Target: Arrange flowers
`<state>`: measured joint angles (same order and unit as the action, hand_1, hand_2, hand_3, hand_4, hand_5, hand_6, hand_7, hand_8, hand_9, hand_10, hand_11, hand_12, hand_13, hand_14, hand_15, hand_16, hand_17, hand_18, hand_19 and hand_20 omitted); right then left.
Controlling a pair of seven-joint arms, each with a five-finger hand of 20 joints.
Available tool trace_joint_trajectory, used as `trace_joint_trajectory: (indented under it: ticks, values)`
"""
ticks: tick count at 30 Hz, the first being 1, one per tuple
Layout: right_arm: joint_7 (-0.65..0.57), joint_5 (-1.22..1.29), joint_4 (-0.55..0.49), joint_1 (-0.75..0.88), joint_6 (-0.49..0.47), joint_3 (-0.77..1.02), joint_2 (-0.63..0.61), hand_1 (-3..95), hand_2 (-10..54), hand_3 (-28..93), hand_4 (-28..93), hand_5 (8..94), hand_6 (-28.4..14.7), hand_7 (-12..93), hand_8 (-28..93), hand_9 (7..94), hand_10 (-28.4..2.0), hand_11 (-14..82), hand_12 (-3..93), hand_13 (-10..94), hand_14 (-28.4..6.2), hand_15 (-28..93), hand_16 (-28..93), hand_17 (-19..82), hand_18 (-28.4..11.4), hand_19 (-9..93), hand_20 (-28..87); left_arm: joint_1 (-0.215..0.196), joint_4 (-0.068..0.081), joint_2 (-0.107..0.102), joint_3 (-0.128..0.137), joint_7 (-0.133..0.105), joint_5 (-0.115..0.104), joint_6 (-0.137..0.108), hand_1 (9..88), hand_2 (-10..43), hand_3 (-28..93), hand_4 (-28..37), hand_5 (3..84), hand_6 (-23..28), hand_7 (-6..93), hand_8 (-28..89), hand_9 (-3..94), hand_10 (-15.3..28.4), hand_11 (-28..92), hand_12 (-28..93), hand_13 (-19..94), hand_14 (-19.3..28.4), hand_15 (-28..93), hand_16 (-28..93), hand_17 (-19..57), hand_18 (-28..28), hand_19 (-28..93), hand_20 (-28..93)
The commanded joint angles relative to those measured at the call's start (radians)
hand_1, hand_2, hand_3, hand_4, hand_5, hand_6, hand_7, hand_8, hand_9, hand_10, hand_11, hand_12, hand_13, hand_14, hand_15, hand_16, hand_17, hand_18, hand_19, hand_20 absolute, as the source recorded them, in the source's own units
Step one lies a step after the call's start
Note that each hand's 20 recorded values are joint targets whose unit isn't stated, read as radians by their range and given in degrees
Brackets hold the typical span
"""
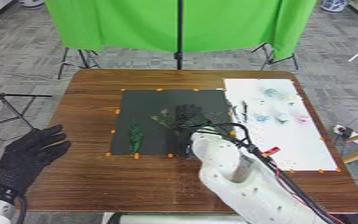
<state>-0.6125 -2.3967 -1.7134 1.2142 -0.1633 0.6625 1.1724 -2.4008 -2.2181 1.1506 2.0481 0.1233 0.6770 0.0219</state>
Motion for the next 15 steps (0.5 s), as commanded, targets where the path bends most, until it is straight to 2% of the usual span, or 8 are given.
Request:
trace_joint_trajectory:
  ticks: [1, 3, 5, 7, 8, 9, 15]
  values:
    - [-0.050, -0.029, 0.018, 0.025, -0.074, -0.015, 0.026, 31.8, 0.5, 89, -20, 88.9, -0.1, 49, -12, 92.9, -7.8, 64.5, 34.7, 87, -8.0, 84, 32, 46, -22.5, 93, 46, -0.006, 0.014, -0.009, -0.009, 0.009, -0.003, 0.001, 26.0, 5.2, 73, -28.3, 41.0, 7.1, 24.3, -12, 34.9, 15.7, 33, 14, 28, 18.4, 50, -7, -6.2, 23.8, 62, -2]
    - [-0.053, -0.015, 0.029, 0.023, -0.088, -0.014, 0.039, 30.3, 0.5, 88, -21, 89.7, 0.0, 49, -14, 93.0, -7.8, 64.2, 34.7, 87, -7.8, 83, 32, 46, -22.6, 93, 46, -0.007, 0.014, -0.011, -0.011, 0.008, -0.002, -0.001, 26.0, 5.2, 73, -28.3, 41.1, 7.1, 24.3, -12, 35.0, 15.6, 33, 14, 28, 18.5, 50, -7, -6.2, 23.8, 62, -2]
    - [-0.059, 0.001, 0.051, 0.015, -0.083, -0.016, 0.055, 29.5, 0.6, 88, -21, 90.2, 0.1, 48, -15, 93.2, -7.7, 63.9, 34.6, 87, -7.6, 83, 31, 47, -22.7, 93, 46, 0.006, 0.018, -0.005, -0.013, 0.021, 0.002, 0.007, 25.9, 5.2, 73, -28.3, 41.1, 7.1, 24.3, -12, 35.0, 15.6, 33, 14, 28, 18.5, 50, -7, -6.2, 23.8, 62, -2]
    - [-0.066, 0.007, 0.065, 0.015, -0.084, -0.013, 0.068, 29.0, 1.1, 88, -22, 91.4, 0.2, 47, -15, 93.6, -7.6, 63.4, 34.2, 88, -7.5, 82, 31, 47, -22.9, 93, 47, 0.014, 0.021, -0.009, -0.018, 0.027, 0.002, 0.011, 26.0, 5.2, 73, -28.3, 41.0, 7.1, 24.3, -12, 34.9, 15.6, 33, 14, 28, 18.5, 50, -7, -6.2, 23.8, 62, -2]
    - [-0.071, 0.016, 0.070, 0.017, -0.080, -0.011, 0.076, 28.7, 1.3, 87, -22, 91.6, 0.2, 47, -15, 93.6, -7.6, 63.3, 34.1, 88, -7.4, 82, 31, 48, -22.9, 93, 47, 0.015, 0.023, -0.024, -0.025, 0.023, -0.004, 0.005, 26.0, 5.2, 73, -28.3, 41.0, 7.1, 24.4, -12, 34.9, 15.6, 33, 14, 28, 18.5, 50, -7, -6.3, 23.8, 62, -2]
    - [-0.075, 0.025, 0.074, 0.019, -0.084, -0.004, 0.086, 27.9, 1.9, 87, -22, 92.1, 0.3, 46, -15, 93.7, -7.4, 63.8, 32.2, 89, -7.2, 81, 31, 48, -23.1, 93, 47, 0.023, 0.024, -0.013, -0.022, 0.034, 0.004, 0.014, 26.0, 5.2, 73, -28.3, 41.0, 7.1, 24.4, -12, 35.0, 15.6, 33, 14, 28, 18.5, 50, -7, -6.2, 23.8, 62, -2]
    - [-0.065, 0.016, 0.076, 0.017, -0.091, -0.005, 0.089, 26.1, 4.5, 86, -23, 93.7, 0.1, 43, -14, 93.7, -7.0, 65.3, 28.0, 91, -6.7, 80, 31, 51, -23.4, 93, 48, 0.028, 0.025, -0.015, -0.024, 0.041, 0.006, 0.019, 25.9, 5.2, 73, -28.3, 41.0, 7.1, 24.3, -12, 34.8, 15.6, 33, 14, 28, 18.5, 50, -7, -6.3, 23.8, 62, -2]
